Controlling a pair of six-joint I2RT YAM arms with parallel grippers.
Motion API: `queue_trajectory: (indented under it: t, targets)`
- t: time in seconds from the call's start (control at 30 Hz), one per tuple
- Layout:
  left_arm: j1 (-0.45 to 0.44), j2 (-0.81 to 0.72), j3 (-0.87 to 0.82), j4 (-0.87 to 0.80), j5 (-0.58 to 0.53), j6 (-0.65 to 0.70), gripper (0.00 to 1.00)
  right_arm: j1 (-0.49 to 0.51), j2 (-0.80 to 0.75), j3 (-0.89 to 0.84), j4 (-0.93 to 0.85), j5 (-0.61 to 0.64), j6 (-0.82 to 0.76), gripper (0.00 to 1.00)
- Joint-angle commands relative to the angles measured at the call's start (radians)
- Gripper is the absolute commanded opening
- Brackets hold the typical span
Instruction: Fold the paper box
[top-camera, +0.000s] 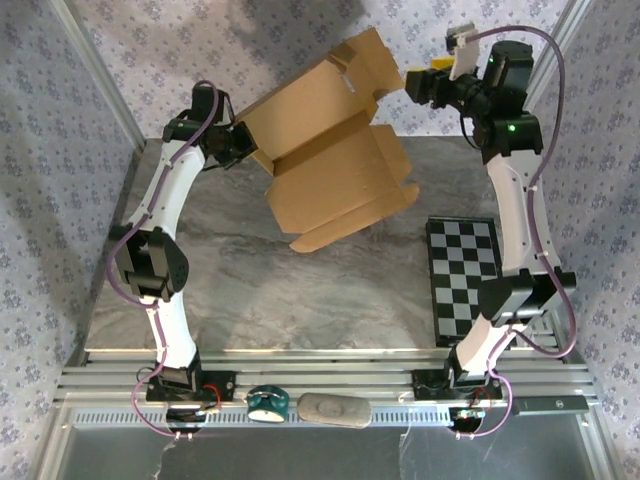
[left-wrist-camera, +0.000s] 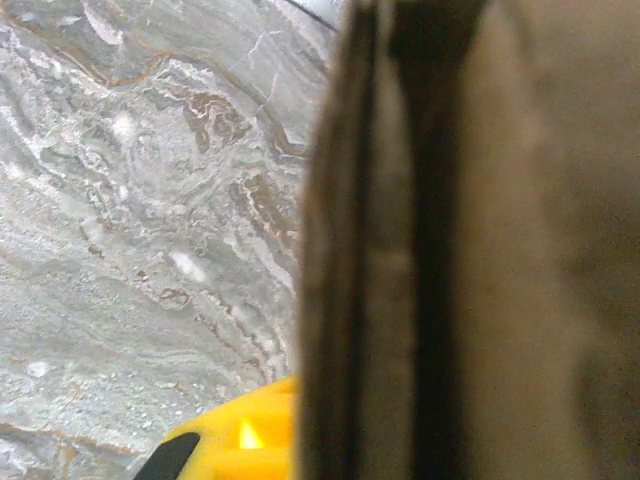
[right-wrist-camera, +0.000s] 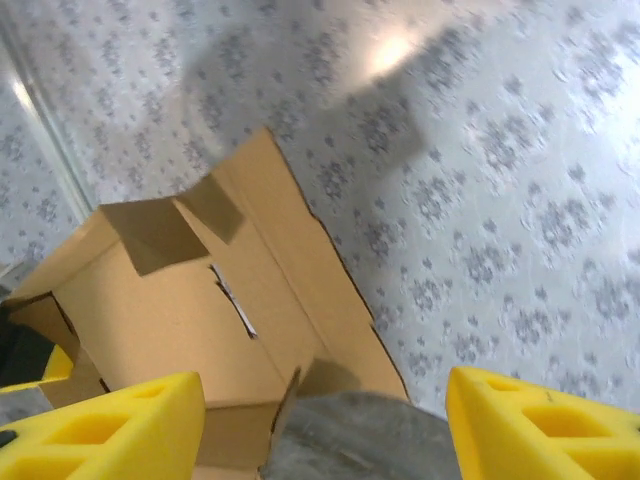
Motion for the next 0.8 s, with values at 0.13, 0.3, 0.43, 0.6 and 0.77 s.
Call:
queue_trajectory:
  t: [0.13, 0.3, 0.43, 0.6, 0.77]
  targets:
    - [0.002, 0.017, 0.068, -0.067, -0.012, 0.099, 0.00, -0.020, 0.146, 0.066, -0.009, -0.129, -0.341, 0.70]
    - [-0.003, 0.016, 0.067, -0.087, -0.016, 0.145, 0.00, -0.013, 0.200, 0.107, -0.033, -0.119, -0.387, 0.71]
    - [-0.006, 0.021, 0.068, -0.095, -0.015, 0.170, 0.00, -0.007, 0.233, 0.124, -0.024, -0.111, -0.384, 0.72]
    - [-0.010, 0.029, 0.074, -0.097, -0.015, 0.189, 0.00, 0.009, 0.269, 0.155, -0.024, -0.137, -0.363, 0.70]
    - [-0.018, 0.042, 0.091, -0.106, -0.019, 0.197, 0.00, 0.034, 0.280, 0.144, -0.034, -0.119, -0.365, 0.68]
